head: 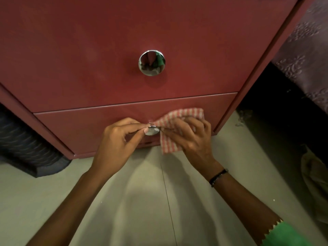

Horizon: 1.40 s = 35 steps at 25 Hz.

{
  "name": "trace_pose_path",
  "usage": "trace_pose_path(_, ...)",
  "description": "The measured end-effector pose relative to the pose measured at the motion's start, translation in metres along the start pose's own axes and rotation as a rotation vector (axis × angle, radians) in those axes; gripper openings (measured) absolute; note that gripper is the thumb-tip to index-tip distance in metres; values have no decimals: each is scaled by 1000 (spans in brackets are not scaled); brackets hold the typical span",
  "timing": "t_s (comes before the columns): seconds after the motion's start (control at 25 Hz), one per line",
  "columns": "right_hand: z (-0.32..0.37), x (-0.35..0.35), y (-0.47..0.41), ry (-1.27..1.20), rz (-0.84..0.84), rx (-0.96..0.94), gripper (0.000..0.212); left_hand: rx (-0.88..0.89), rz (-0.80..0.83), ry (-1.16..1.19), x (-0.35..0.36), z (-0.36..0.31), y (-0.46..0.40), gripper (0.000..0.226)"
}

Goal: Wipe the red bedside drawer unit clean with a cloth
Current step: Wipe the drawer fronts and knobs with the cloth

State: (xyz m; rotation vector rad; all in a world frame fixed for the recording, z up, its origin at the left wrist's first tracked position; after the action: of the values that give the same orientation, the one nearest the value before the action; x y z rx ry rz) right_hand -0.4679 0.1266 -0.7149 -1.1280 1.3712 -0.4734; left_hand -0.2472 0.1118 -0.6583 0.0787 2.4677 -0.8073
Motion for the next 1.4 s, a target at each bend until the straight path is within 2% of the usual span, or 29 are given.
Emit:
trace_pose_path(0.16,1,8,50,27,188,93,28,-58,-30,40,0,0,4,14)
trace_pose_path(0.36,45,16,15,-85,46,166,24,-83,-40,52,1,3,2,13)
trace_pose_path(0.48,70,20,6,-145,-4,302,25,-126,-105,43,-1,5,7,13)
trace_pose_path(0.64,94,22,10,-224,21,515,53,-155,-157,25,-11,9,15,14)
trace_pose_path(0.68,102,22,6,-253,10,506,52,-160,-157,29,-13,10,16,14)
trace_pose_path(0.8,125,32,-12,-280,-29,274,19,-147,-186,-61,-21,15,20,16)
trace_pose_path(0.96,102,35,-3,-156,0,67,16,-164,-192,-38,-32,23,26,18)
trace_pose_path(1.04,72,27,18,-126,54,64,15,-164,-180,-21,-34,24,28,18)
trace_pose_path(1.16,29,11,30,-83,73,233,23,-178,-163,32,-28,21,26,17)
trace_pose_path(1.24,10,0,24,-71,39,309,17,-172,-138,54,-23,17,24,15)
trace_pose_path(1.4,-3,-16,-15,-212,-28,147,14,-154,-118,69,-13,15,20,15)
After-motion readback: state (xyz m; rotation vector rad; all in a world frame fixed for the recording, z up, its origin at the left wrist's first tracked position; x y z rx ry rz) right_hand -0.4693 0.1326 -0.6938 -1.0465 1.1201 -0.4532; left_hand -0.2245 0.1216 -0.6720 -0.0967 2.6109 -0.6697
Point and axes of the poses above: each hand's wrist, its own y-axis away from the middle knuckle, its own x-axis out of the palm, z = x × y, the point moved 1 cm from there along -y, towards the middle knuckle, and after that the axes turned 6 degrees about -z, right-handed, at the moved point
